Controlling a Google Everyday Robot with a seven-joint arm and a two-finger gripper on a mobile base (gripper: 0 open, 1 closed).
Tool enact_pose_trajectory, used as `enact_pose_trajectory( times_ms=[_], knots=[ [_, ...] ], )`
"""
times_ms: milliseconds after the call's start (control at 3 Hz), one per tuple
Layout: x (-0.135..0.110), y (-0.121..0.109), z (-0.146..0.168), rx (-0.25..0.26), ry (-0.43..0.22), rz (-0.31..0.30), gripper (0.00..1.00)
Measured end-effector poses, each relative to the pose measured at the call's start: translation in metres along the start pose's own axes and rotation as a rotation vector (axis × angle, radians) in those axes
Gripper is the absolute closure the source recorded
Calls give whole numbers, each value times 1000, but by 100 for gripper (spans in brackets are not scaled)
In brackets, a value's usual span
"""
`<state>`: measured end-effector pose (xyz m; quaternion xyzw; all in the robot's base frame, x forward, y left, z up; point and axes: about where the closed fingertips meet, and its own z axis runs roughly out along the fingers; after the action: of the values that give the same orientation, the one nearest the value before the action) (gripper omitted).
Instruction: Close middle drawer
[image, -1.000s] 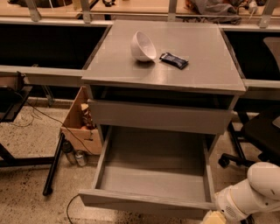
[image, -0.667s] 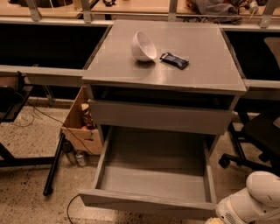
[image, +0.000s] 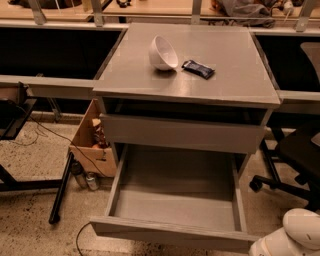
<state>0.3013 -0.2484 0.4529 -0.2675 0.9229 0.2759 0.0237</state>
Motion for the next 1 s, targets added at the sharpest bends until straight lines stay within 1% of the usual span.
enact_pose_trajectory(
  times_ms=[333,667,1000],
  knots=[
    [6,-2,16,-39,15,38,0],
    [6,-4,37,-91,41,58,18],
    [5,-8,50,-175,-3,97,42]
  ],
)
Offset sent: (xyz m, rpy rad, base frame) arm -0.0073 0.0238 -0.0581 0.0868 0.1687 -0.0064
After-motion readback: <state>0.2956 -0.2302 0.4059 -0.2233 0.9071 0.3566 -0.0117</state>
